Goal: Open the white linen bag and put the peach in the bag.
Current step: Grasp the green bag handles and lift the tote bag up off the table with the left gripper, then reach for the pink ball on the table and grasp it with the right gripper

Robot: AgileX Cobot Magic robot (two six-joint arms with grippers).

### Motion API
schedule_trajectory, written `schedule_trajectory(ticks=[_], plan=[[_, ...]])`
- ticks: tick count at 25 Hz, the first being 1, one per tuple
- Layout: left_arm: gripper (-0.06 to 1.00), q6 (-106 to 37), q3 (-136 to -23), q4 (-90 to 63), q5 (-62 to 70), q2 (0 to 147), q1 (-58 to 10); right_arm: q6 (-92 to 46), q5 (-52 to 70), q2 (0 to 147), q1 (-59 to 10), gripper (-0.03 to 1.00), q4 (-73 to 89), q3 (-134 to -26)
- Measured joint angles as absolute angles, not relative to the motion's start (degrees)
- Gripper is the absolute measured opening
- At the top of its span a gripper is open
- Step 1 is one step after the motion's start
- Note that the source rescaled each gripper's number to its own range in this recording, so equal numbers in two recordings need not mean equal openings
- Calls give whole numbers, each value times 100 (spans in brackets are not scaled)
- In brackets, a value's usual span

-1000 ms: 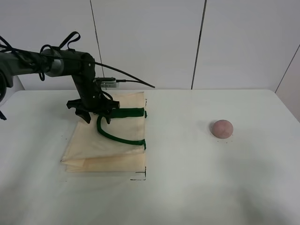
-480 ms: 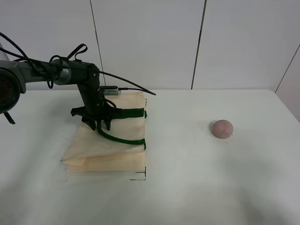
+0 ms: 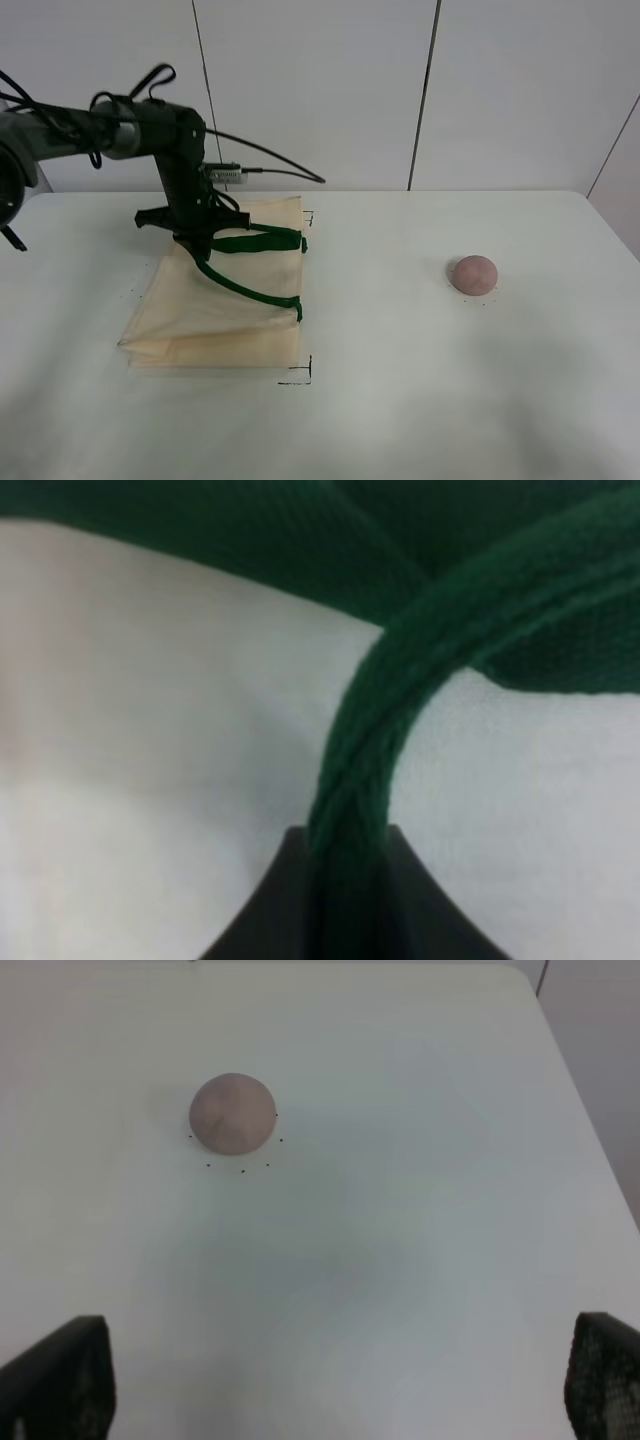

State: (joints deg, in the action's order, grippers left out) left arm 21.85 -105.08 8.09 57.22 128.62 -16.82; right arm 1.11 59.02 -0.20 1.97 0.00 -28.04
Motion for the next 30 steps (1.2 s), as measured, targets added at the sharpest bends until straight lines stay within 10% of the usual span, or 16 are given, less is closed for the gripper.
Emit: schedule_trajectory(ticks=[9,30], plan=[[0,1153,-12154,685,6756,11818,-1717,111,5902,-20,197,100,0,-2804],[0,899,-12093,116,6771,10592,-1729,111,5257,1870,197,100,70,-3178]])
